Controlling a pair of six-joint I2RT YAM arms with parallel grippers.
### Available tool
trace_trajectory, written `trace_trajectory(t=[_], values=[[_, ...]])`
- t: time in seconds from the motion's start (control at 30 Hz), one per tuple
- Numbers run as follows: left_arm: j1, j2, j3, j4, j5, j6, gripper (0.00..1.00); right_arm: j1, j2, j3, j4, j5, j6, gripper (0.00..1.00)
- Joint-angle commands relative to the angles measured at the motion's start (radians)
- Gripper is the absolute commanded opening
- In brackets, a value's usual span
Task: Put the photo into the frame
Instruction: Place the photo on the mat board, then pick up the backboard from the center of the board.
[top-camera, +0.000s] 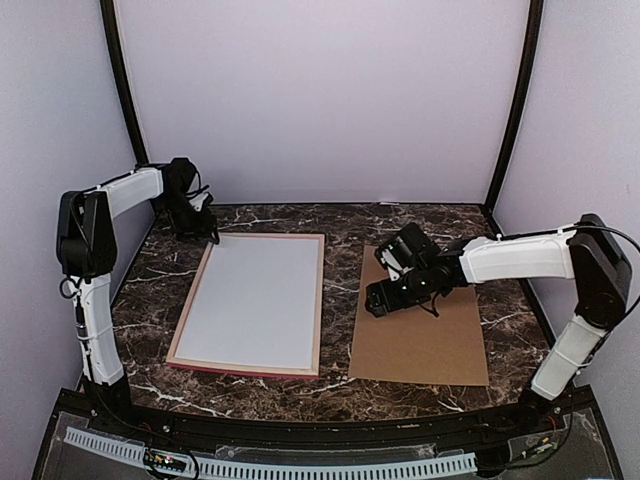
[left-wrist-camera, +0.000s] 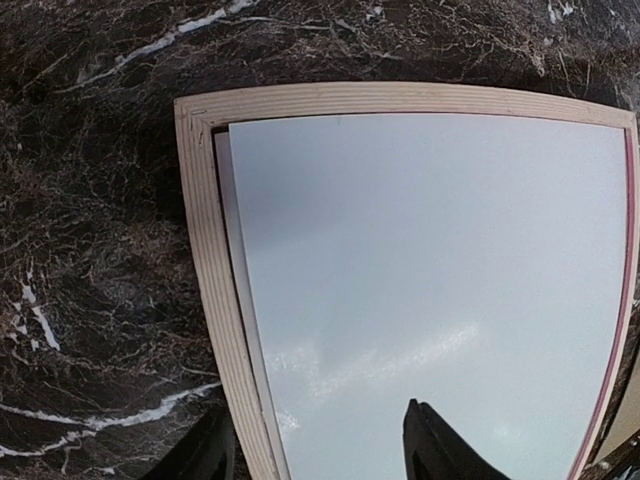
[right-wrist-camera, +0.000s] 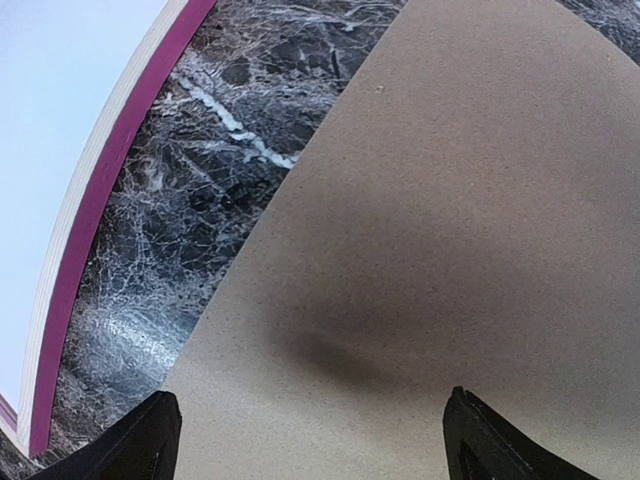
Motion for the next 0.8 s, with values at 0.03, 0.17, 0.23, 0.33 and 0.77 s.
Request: trace_trajectory(t=[0.03,0.17,0.23,0.33,0.77], values=[[-0.007,-0.130,-0.035,0.010,-0.007,-0.011,0.70,-0.055,-0.081,-0.044,0.017,0.059,0.014,0.94],[-0.026,-0.218,-0.128,0.084,0.042,-0.027,0.78,-0.119,-0.142,-0.094,0.020,0.058,0.014,0.97],[-0.044,-0.258,-0.169,0.119,0.076,-0.038,0.79,-0.159,-0.174,-0.123,0.020,0.061,0.014,0.98],[-0.081,-0.316,-0.221,0.171,0.111,-0.059,0.81,-0.235,-0.231,-0.175,0.014,0.063,0.014,0.99],[-0.502,-0.311,-0.366,0.492,0.169,-0.247,0.81,-0.607,-0.384,-0.432,0.121,-0.152,0.081,0.99]])
